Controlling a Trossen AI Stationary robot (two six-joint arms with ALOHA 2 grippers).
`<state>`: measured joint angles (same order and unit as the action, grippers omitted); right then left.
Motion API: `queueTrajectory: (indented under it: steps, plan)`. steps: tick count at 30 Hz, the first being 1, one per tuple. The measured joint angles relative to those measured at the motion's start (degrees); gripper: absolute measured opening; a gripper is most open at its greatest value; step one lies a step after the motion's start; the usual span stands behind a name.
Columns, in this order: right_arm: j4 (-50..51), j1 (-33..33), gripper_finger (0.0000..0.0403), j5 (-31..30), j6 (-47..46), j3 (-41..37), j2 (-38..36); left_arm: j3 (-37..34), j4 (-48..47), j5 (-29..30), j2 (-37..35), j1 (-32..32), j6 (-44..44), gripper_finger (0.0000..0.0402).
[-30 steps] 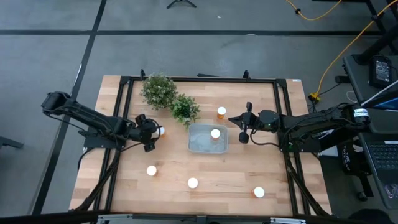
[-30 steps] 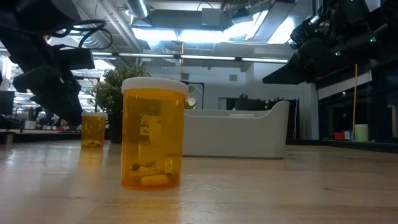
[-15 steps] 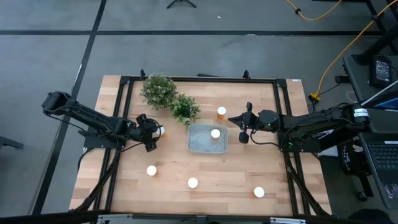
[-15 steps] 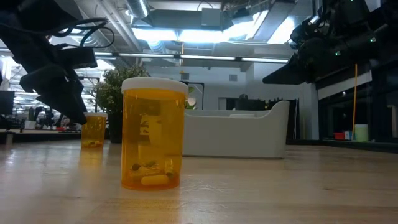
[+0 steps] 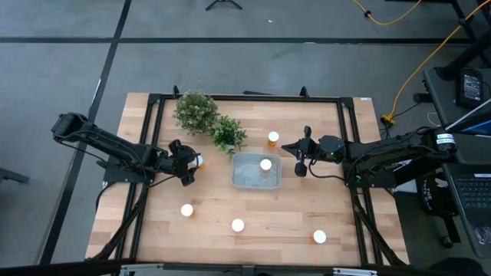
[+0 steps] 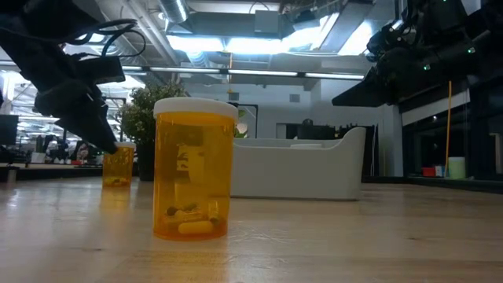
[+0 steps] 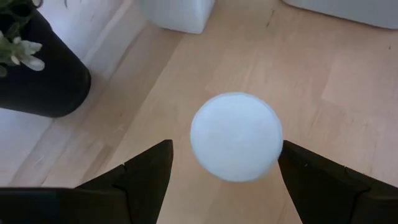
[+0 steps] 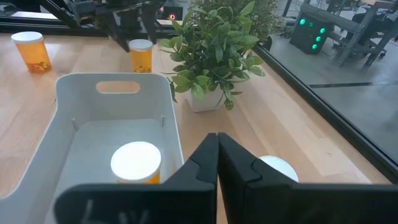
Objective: Pick and place pill bottles into a basket
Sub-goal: Put the orange pill bottle into the grey bin
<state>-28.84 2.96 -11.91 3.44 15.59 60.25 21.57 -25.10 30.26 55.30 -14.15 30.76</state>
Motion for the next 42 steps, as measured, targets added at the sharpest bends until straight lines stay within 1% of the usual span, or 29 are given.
queueTrajectory:
  steps: [2,6,10,17,20,24,28,31,42]
  plan:
    - [0.0,0.0,0.0004,0.0,0.0,0.0,0.0,-1.1,1.6,0.2,0.0,0.1,0.0,0.0283]
    - [0.0,0.0,0.0009,0.0,0.1,0.0,0.0,-3.5,6.3,-1.3,0.0,0.8,0.0,0.0283]
    - [0.0,0.0,0.0015,0.0,0.2,0.0,0.0,-3.6,7.1,-0.4,0.0,1.6,-0.4,0.0283]
    - [0.0,0.0,0.0016,0.0,0.2,0.0,0.0,-3.6,7.7,-0.9,0.0,2.4,-3.5,0.0281]
    - [0.0,0.0,0.0016,0.0,0.3,0.0,0.0,-3.6,8.1,-2.1,0.0,2.5,-3.5,0.0272]
    - [0.0,0.0,0.0016,0.0,0.3,0.0,0.0,-3.6,8.6,-4.5,0.0,2.5,-3.5,0.0246]
    - [0.0,0.0,0.0016,0.0,0.3,0.0,0.0,-3.6,8.7,-4.6,0.0,2.4,-3.5,0.0218]
    - [0.0,0.0,0.0016,0.0,0.3,0.0,0.0,-3.6,8.7,-4.6,0.0,2.4,-3.5,0.0204]
    - [0.0,0.0,0.0016,0.0,0.3,0.0,0.0,-3.6,9.0,-4.5,0.0,2.4,-3.5,0.02]
